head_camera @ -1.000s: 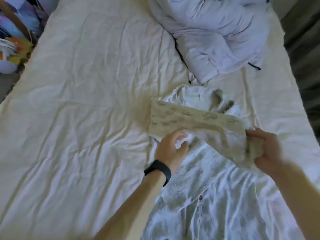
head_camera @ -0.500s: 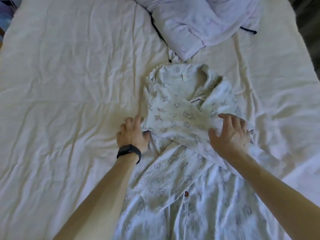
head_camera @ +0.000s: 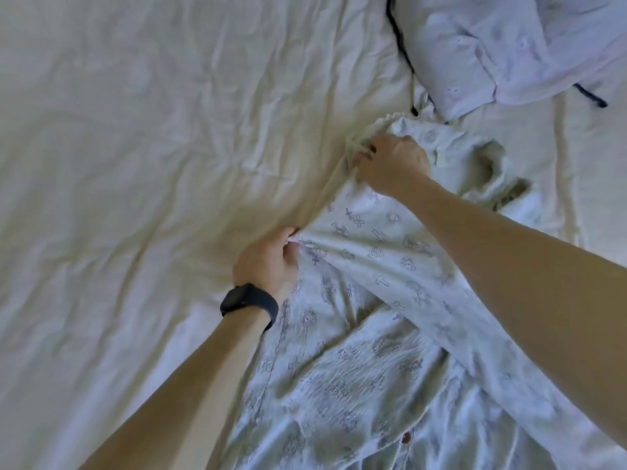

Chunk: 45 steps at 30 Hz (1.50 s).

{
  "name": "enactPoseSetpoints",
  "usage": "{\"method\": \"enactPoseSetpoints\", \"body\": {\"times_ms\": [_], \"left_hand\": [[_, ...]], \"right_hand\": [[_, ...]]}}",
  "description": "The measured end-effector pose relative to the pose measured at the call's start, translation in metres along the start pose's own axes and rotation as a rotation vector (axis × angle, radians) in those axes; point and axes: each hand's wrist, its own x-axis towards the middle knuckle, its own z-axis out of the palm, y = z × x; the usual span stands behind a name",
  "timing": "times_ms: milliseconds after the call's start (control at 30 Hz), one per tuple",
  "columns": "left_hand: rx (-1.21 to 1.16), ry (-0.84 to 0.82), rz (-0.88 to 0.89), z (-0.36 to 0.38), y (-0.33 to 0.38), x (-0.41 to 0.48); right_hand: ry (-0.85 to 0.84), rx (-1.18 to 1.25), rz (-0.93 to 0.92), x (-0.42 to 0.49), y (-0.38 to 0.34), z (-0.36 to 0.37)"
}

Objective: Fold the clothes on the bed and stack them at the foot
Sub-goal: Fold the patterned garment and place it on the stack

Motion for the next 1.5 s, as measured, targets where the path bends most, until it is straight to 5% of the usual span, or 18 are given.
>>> {"method": "enactPoseSetpoints", "body": {"times_ms": [67,200,400,533,667,767,833,900,967,1100,1300,1400,1500], "left_hand": [[-0.246,-0.037,-0.148,0.005,-0.014,0.011],[-0.373,-0.134,-0.265,0.004,-0.031,0.03],[-0.622,-0.237,-0.499,-0.001,-0.024,0.043],[-0.259,-0.309,-0.258,-0.014,-0.006,0.035],[0.035,-0.185,-0.213,-0.018,0.016,0.027],[0.372,0.092,0.305,-0.012,0.044,0.017],[0.422,0.002,0.61,0.001,0.067,0.023],[0.548,-0.245,0.668,0.02,0.077,0.036],[0.724,-0.366,0.58,0.039,0.066,0.051],[0.79,-0.355,0.297,0.047,0.049,0.07],[0.445,-0.106,0.16,0.043,0.05,-0.017],[0.254,-0.008,-0.105,0.016,0.033,-0.118],[0.258,-0.095,-0.358,-0.017,0.013,-0.197]], "right_hand": [[0.001,0.323,-0.01,0.01,-0.013,0.003],[-0.066,0.789,0.081,0.02,-0.035,0.015],[-0.072,0.476,0.109,0.021,-0.028,0.025],[-0.043,0.848,0.113,0.022,-0.041,0.016],[0.055,0.548,0.046,-0.017,-0.023,0.008],[0.352,0.443,-0.096,-0.095,0.024,0.015],[0.46,0.298,-0.132,-0.15,0.057,0.03],[0.406,0.139,-0.11,-0.192,0.092,0.047],[0.241,0.012,-0.047,-0.217,0.129,0.061],[0.007,-0.108,-0.003,-0.235,0.191,0.075],[0.199,0.216,0.172,-0.285,0.211,0.058],[0.248,0.349,0.375,-0.353,0.215,0.055],[0.115,0.471,0.643,-0.421,0.225,0.061]]}}
